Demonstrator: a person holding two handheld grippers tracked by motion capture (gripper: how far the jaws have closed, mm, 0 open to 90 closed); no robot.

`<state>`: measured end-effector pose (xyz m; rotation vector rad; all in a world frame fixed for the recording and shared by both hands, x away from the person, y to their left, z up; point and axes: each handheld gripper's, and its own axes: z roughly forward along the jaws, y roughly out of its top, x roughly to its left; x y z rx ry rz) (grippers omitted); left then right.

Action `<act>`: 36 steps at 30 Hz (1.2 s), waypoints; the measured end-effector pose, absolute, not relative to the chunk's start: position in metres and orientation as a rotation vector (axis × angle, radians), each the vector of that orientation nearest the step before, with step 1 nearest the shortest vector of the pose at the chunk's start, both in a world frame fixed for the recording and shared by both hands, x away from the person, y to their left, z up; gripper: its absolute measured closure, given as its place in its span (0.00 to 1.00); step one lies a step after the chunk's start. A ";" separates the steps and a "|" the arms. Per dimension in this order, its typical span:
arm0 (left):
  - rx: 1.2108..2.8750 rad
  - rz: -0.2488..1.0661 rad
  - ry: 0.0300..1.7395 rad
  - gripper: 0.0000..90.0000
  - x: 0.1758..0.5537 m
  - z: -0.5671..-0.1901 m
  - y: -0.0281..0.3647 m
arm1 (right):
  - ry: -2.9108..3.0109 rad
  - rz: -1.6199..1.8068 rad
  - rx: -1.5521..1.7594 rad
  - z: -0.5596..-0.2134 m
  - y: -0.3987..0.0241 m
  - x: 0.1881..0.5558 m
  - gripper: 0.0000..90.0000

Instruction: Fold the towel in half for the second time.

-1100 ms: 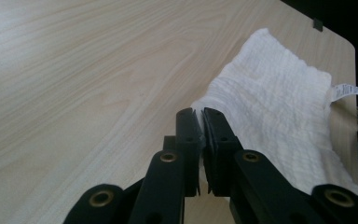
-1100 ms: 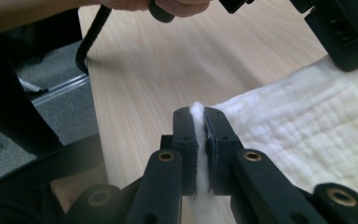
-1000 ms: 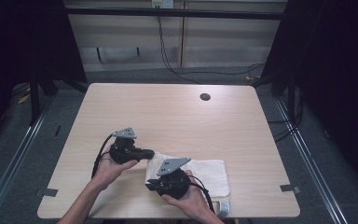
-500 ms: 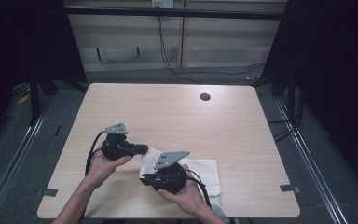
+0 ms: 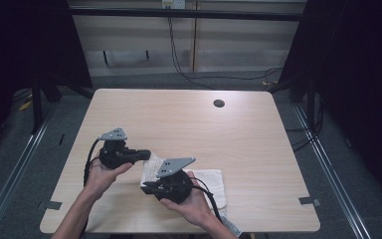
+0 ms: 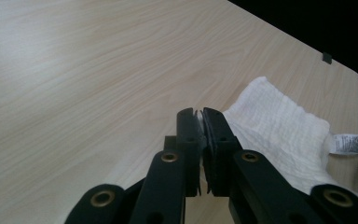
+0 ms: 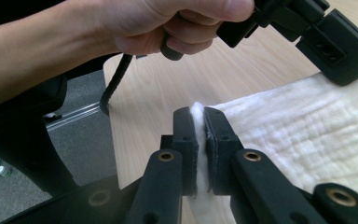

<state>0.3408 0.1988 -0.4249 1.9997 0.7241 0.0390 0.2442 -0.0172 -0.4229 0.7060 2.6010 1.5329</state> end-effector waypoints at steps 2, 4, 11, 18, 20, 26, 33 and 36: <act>1.993 0.044 0.730 0.96 0.342 -0.422 0.202 | 2.602 1.535 0.697 -0.421 -0.013 0.246 0.94; 1.984 0.054 0.730 0.96 0.342 -0.417 0.206 | 2.600 1.548 0.700 -0.418 -0.010 0.248 0.94; 1.968 0.062 0.752 0.97 0.343 -0.409 0.213 | 2.566 1.601 0.673 -0.406 -0.004 0.251 0.94; 2.012 0.030 0.733 0.97 0.344 -0.419 0.191 | 2.557 1.569 0.702 -0.415 -0.017 0.246 0.94; 2.019 0.024 0.723 0.97 0.343 -0.420 0.184 | 2.553 1.563 0.703 -0.414 -0.022 0.244 0.94; 2.048 0.027 0.709 0.97 0.343 -0.422 0.161 | 2.529 1.538 0.742 -0.413 -0.040 0.238 0.94; 2.056 0.009 0.676 0.97 0.348 -0.416 0.137 | 2.515 1.513 0.766 -0.411 -0.050 0.239 0.94; 2.047 0.000 0.672 0.97 0.349 -0.414 0.126 | 2.500 1.511 0.775 -0.410 -0.057 0.238 0.94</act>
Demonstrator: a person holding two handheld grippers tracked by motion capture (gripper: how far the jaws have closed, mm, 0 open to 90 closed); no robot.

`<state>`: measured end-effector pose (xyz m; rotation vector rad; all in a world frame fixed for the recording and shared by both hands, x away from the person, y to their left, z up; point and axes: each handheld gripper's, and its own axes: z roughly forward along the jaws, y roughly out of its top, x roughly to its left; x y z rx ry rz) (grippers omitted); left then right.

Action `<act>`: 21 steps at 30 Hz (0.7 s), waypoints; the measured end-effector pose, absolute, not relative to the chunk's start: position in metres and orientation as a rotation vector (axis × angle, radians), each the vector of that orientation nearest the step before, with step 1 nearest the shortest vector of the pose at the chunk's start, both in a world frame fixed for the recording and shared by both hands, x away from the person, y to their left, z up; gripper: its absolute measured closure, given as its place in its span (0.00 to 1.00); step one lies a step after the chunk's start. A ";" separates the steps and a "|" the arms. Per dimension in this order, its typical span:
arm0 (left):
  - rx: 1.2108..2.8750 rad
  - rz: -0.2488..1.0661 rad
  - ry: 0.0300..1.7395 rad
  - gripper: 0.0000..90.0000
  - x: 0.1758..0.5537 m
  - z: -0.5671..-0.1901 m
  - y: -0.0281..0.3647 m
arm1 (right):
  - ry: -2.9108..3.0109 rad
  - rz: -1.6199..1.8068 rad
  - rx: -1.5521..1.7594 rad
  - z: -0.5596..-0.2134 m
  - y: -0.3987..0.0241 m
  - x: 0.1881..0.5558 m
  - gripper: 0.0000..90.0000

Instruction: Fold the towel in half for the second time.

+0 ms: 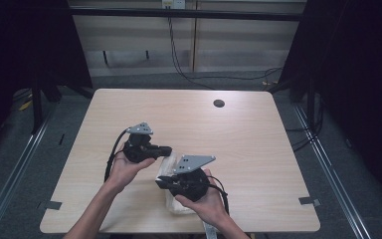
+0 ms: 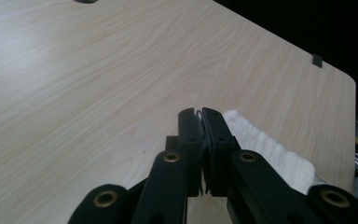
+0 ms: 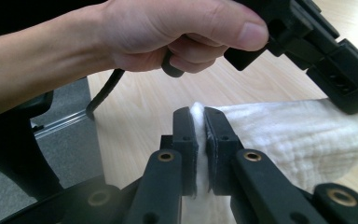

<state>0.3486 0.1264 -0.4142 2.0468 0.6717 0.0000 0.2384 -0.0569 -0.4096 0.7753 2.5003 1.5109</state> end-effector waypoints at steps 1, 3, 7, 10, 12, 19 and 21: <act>2.050 -0.001 0.665 0.97 0.349 -0.415 0.124 | 2.501 1.505 0.770 -0.410 -0.059 0.238 0.94; 2.057 -0.010 0.668 0.97 0.349 -0.420 0.117 | 2.492 1.504 0.797 -0.412 -0.064 0.236 0.94; 2.078 -0.034 0.685 0.97 0.349 -0.434 0.108 | 2.490 1.489 0.842 -0.422 -0.077 0.232 0.94; 2.090 -0.058 0.696 0.97 0.350 -0.444 0.100 | 2.496 1.458 0.874 -0.429 -0.088 0.230 0.94; 2.087 -0.069 0.689 0.97 0.349 -0.445 0.094 | 2.497 1.464 0.898 -0.431 -0.095 0.228 0.93; 2.117 -0.066 0.696 0.97 0.349 -0.453 0.079 | 2.493 1.410 0.942 -0.440 -0.111 0.223 0.93; 2.122 -0.096 0.711 0.97 0.350 -0.462 0.074 | 2.498 1.373 0.952 -0.447 -0.114 0.222 0.93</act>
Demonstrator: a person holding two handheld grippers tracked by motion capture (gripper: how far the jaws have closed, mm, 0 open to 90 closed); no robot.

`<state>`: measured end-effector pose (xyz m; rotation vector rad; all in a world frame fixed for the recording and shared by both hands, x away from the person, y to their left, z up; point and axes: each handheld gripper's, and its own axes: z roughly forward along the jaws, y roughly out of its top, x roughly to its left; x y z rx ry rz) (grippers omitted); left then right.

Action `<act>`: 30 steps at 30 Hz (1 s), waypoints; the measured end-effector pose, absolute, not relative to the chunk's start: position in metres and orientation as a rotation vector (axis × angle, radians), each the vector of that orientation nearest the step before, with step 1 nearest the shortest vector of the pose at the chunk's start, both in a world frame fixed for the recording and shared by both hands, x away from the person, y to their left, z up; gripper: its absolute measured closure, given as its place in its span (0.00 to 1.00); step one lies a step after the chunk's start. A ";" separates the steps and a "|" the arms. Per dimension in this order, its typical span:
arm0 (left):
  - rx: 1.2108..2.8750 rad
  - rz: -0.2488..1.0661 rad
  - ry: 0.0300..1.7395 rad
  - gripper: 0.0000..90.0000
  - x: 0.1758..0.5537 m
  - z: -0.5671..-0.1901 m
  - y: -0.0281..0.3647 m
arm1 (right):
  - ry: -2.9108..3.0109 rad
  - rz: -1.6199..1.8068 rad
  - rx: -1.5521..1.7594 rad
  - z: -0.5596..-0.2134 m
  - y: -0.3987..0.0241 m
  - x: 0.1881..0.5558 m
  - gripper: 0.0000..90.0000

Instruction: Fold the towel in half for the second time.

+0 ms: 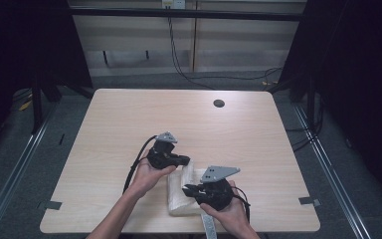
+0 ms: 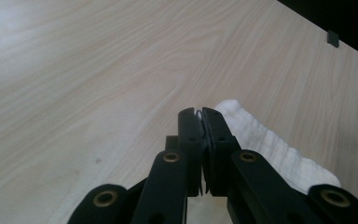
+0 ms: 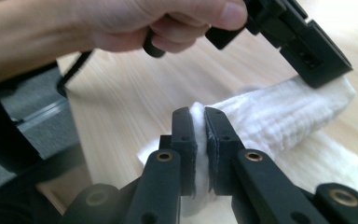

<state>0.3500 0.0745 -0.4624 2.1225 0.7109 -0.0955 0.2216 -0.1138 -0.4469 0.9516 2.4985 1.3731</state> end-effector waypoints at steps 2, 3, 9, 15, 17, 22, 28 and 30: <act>2.129 -0.102 0.705 0.97 0.349 -0.467 0.071 | 2.508 1.356 0.962 -0.451 -0.116 0.220 0.93; 2.130 -0.105 0.707 0.97 0.349 -0.469 0.069 | 2.507 1.355 0.962 -0.452 -0.117 0.219 0.92; 2.133 -0.121 0.707 0.97 0.348 -0.475 0.062 | 2.544 1.281 0.985 -0.464 -0.127 0.217 0.90; 2.133 -0.142 0.698 0.94 0.346 -0.477 0.055 | 2.564 1.250 1.016 -0.471 -0.137 0.213 0.83; 2.136 -0.157 0.691 0.94 0.345 -0.479 0.051 | 2.559 1.253 1.032 -0.473 -0.142 0.212 0.81; 2.124 -0.170 0.669 0.89 0.343 -0.481 0.046 | 2.557 1.205 1.043 -0.477 -0.150 0.210 0.74; 2.101 -0.164 0.667 0.80 0.343 -0.478 0.048 | 2.570 1.161 1.067 -0.482 -0.155 0.212 0.68; 2.095 -0.155 0.651 0.79 0.341 -0.476 0.050 | 2.565 1.148 1.098 -0.483 -0.159 0.214 0.65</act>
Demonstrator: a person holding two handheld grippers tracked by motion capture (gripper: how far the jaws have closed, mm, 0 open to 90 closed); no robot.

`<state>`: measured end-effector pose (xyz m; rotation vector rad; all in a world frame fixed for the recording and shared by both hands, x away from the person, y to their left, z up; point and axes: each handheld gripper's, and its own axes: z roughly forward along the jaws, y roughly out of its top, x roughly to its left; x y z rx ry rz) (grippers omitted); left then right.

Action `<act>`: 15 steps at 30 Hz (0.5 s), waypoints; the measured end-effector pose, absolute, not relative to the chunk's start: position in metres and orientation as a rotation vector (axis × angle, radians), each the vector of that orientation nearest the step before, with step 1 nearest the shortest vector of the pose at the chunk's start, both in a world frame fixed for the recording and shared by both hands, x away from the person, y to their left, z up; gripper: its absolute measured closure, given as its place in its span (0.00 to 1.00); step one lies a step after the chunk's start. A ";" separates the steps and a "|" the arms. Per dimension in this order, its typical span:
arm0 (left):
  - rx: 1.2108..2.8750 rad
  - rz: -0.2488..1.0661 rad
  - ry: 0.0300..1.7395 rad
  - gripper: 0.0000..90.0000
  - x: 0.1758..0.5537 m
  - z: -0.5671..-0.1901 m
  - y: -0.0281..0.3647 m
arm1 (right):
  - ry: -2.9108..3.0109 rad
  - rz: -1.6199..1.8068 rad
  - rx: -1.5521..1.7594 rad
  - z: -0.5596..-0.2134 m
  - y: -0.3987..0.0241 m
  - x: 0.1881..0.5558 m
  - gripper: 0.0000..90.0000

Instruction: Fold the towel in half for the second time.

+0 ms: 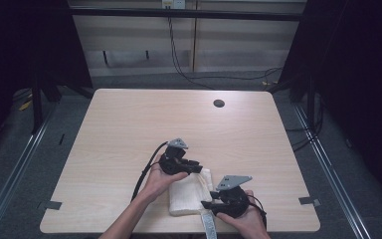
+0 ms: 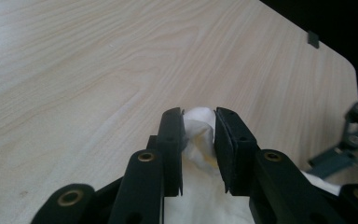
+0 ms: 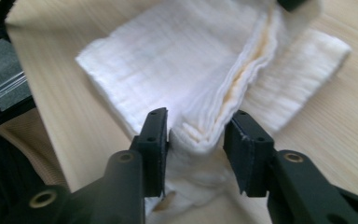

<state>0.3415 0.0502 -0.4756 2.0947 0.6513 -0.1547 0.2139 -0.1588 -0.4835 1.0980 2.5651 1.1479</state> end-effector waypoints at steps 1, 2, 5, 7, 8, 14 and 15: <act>2.091 -0.150 0.649 0.77 0.341 -0.474 0.051 | 2.558 1.151 1.104 -0.484 -0.161 0.215 0.64; 2.086 -0.147 0.646 0.75 0.340 -0.473 0.052 | 2.555 1.143 1.119 -0.483 -0.163 0.216 0.62; 2.116 -0.126 0.601 0.67 0.334 -0.466 0.056 | 2.554 1.134 1.141 -0.480 -0.168 0.219 0.58; 2.122 -0.105 0.595 0.65 0.332 -0.459 0.063 | 2.541 1.129 1.149 -0.475 -0.173 0.220 0.58; 2.118 -0.096 0.592 0.64 0.332 -0.456 0.066 | 2.531 1.134 1.154 -0.474 -0.175 0.222 0.58; 2.143 -0.043 0.618 0.57 0.327 -0.451 0.084 | 2.499 1.095 1.146 -0.477 -0.177 0.239 0.58; 2.160 -0.034 0.620 0.56 0.326 -0.452 0.086 | 2.502 1.084 1.150 -0.478 -0.176 0.244 0.58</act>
